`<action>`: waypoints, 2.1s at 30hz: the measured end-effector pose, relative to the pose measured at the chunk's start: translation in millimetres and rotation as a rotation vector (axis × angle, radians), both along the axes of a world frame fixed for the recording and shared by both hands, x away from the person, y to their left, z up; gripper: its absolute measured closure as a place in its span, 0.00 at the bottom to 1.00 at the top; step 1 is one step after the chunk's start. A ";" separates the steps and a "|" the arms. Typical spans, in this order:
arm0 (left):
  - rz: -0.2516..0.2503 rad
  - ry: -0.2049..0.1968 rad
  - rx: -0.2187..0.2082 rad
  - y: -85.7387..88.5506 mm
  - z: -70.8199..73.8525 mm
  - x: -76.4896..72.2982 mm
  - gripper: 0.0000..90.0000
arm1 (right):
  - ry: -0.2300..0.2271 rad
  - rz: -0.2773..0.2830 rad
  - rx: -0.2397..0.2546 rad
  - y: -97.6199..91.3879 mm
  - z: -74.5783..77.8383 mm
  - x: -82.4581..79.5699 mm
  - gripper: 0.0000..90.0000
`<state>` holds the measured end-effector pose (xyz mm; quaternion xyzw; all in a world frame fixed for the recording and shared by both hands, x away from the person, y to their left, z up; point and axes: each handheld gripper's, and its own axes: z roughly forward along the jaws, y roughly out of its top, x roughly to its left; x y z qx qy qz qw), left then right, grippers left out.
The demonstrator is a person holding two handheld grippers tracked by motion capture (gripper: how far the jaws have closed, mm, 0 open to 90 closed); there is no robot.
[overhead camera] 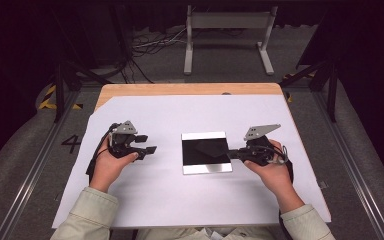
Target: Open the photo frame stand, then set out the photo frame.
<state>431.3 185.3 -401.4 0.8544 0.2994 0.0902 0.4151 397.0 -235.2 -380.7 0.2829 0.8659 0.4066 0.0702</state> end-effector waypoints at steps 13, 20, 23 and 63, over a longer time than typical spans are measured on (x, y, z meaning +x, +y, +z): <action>0.004 0.005 -0.002 0.2 0.3 -1.2 0.46 | 0.033 -0.034 -0.001 -14.9 9.7 1.4 0.90; 0.006 0.012 -0.002 -0.1 -0.6 -0.9 0.45 | 0.053 -0.059 0.024 -20.7 12.9 2.5 0.84; 0.012 0.014 -0.005 0.0 -0.9 -0.9 0.45 | 0.062 -0.059 0.026 -21.2 12.3 3.5 0.82; 0.048 0.011 -0.056 13.7 1.1 -4.9 0.43 | 0.309 -0.192 0.121 -23.5 25.3 56.1 0.66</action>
